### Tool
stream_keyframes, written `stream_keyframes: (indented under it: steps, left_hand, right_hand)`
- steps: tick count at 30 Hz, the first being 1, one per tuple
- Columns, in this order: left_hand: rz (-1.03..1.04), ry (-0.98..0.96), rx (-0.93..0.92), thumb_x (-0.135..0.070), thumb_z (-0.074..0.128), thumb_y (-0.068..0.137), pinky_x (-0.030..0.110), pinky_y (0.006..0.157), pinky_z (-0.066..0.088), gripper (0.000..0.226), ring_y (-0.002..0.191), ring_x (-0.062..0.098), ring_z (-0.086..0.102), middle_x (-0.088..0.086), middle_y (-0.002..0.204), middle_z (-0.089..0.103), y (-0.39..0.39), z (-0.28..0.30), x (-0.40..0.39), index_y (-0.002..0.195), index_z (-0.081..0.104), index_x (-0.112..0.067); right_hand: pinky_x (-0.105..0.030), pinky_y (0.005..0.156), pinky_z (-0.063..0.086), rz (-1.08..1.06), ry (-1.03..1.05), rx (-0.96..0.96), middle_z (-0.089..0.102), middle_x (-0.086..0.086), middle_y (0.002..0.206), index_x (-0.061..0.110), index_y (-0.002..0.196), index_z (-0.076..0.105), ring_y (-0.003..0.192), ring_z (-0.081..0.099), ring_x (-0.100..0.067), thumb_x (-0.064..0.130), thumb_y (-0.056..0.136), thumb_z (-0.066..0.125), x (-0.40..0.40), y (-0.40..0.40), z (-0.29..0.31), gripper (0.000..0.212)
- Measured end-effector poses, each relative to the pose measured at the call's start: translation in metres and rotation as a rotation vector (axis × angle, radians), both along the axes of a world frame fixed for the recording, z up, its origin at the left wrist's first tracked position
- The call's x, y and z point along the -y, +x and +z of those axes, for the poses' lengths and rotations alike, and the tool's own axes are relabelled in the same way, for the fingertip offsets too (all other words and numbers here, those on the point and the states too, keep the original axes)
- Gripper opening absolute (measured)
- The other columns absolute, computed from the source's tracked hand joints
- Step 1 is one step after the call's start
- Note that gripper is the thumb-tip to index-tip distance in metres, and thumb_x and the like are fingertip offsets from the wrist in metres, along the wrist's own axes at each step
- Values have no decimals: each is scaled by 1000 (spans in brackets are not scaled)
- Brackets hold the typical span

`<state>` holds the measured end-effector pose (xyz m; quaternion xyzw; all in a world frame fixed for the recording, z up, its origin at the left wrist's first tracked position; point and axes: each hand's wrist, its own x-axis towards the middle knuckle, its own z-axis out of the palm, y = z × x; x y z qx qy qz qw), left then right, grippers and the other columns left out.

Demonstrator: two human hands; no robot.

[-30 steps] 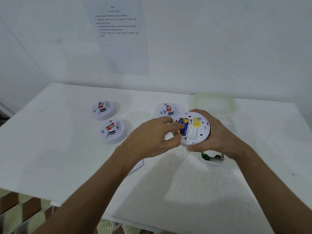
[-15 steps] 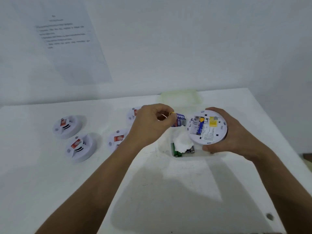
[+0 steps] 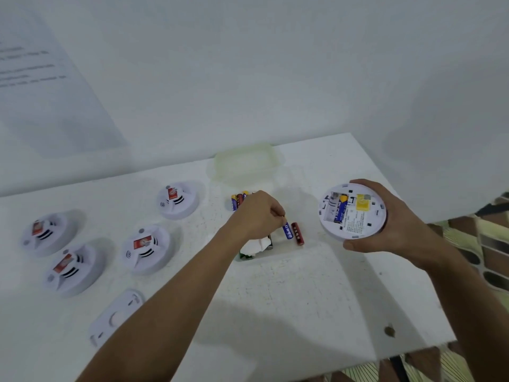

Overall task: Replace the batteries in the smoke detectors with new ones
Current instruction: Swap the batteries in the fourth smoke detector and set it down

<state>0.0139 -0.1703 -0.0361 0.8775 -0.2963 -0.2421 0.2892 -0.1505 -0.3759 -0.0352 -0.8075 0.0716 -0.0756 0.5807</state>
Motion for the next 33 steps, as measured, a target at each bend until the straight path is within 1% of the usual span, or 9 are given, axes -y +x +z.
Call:
stream_keyframes:
  steps: [4, 8, 11, 14, 16, 20, 26, 28, 33]
  left_hand:
    - [-28, 75, 43, -16, 61, 93, 21, 82, 48, 25, 101, 15, 65, 4, 115, 70, -6, -7, 4, 116, 69, -10]
    - [-39, 109, 124, -20, 59, 95, 29, 91, 51, 26, 104, 16, 65, 2, 116, 70, -13, -14, 6, 118, 69, -14]
    - [-13, 60, 173, -27, 61, 94, 24, 92, 45, 33, 108, 14, 62, -2, 119, 69, -16, -12, 2, 124, 65, -16]
    - [26, -9, 198, -32, 65, 91, 17, 87, 35, 36, 106, 6, 54, -10, 117, 67, -14, -3, -10, 125, 64, -21]
    - [70, -35, 231, -34, 68, 87, 18, 87, 38, 36, 106, 8, 56, -11, 112, 67, -10, 2, -21, 122, 65, -23]
    - [92, 127, 244, -38, 73, 82, 22, 83, 43, 43, 99, 10, 58, -10, 111, 64, -8, 7, -43, 121, 64, -23]
    - [43, 249, 206, -52, 79, 70, 34, 92, 50, 59, 105, 12, 60, -10, 120, 63, -14, 6, -49, 121, 64, -27]
    - [-7, 319, 228, -55, 75, 73, 35, 89, 51, 55, 103, 13, 62, -10, 118, 65, -13, 6, -48, 119, 65, -26]
    - [-66, 350, 176, -53, 70, 78, 33, 72, 57, 34, 77, 12, 69, -7, 96, 71, -12, 2, -46, 99, 72, -26]
  right_hand:
    - [-30, 88, 57, 26, 12, 5, 61, 9, 123, 26, 133, 49, 116, 60, -14, 30, 40, 91, 5, 0, -4, 102]
    - [-28, 90, 56, 51, -7, 6, 60, 12, 123, 27, 133, 48, 117, 59, -11, 32, 41, 91, 6, 2, -6, 101]
    - [-26, 91, 56, 71, -22, 10, 59, 14, 124, 29, 133, 48, 118, 58, -11, 32, 43, 91, 4, 4, -7, 99]
    - [-26, 90, 55, 82, -30, 14, 59, 14, 123, 27, 133, 47, 117, 58, -11, 35, 43, 90, 1, 6, -6, 100]
    - [-25, 89, 55, 93, -31, 20, 60, 14, 122, 27, 133, 47, 116, 58, -11, 36, 42, 90, -1, 7, -6, 100]
    - [-20, 87, 55, 106, -26, 16, 60, 18, 119, 29, 131, 48, 115, 58, -7, 31, 43, 90, -7, 10, -7, 98]
    - [-21, 88, 56, 127, -13, -7, 61, 19, 120, 28, 133, 47, 115, 58, -6, 34, 41, 90, -12, 15, -11, 102]
    - [-21, 88, 55, 134, -18, -4, 60, 19, 121, 26, 134, 46, 116, 58, -7, 28, 43, 92, -11, 15, -13, 102]
    - [-17, 85, 54, 136, -14, 2, 61, 19, 120, 25, 132, 47, 116, 58, -8, 14, 46, 90, -9, 13, -17, 96]
